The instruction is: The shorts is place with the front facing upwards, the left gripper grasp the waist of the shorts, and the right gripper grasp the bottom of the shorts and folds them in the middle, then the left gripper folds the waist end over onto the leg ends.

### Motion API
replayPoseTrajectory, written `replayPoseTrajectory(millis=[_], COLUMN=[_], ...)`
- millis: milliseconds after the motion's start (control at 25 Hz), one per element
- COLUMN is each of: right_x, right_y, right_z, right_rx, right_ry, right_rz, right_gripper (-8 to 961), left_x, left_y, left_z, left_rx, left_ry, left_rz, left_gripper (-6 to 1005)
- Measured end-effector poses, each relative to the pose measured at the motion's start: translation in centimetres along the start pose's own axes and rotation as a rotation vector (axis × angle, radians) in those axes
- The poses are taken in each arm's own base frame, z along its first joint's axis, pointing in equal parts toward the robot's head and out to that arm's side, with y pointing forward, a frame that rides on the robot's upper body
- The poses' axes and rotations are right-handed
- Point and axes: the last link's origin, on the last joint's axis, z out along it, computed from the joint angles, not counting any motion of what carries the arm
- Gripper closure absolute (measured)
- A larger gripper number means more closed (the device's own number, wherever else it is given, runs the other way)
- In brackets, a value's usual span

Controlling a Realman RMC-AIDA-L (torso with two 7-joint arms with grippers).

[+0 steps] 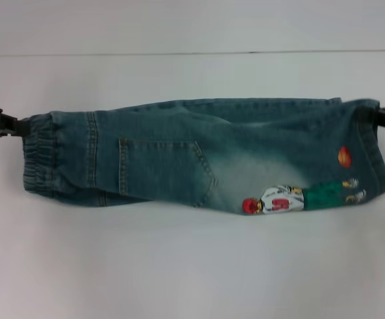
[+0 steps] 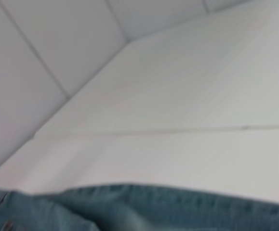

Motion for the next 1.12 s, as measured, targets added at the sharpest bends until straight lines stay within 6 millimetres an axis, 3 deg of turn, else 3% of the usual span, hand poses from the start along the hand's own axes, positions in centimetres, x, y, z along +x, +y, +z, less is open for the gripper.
replayPoseTrajectory(millis=[280,600,1120], right_x=[-2.0,-2.1,-3.0], right_y=[-0.5,-1.8,-0.9], right_z=[1.0,3.5,6.9], right_rx=[0.057,0.194,0.234], right_ry=[-0.132,-0.088,-0.034], right_rz=[0.021,0.024,-0.041], right_gripper=[931,922,891], left_x=[0.1,-0.3,0.3], left_y=[-0.5,-1.4,-0.9], left_z=[0.1,-0.2,0.8], left_rx=[0.030,0.058,0.070], left_ry=[0.021,0.042,0.064], left_rz=[-0.006,-0.023,0.004], left_gripper=[958,958,957])
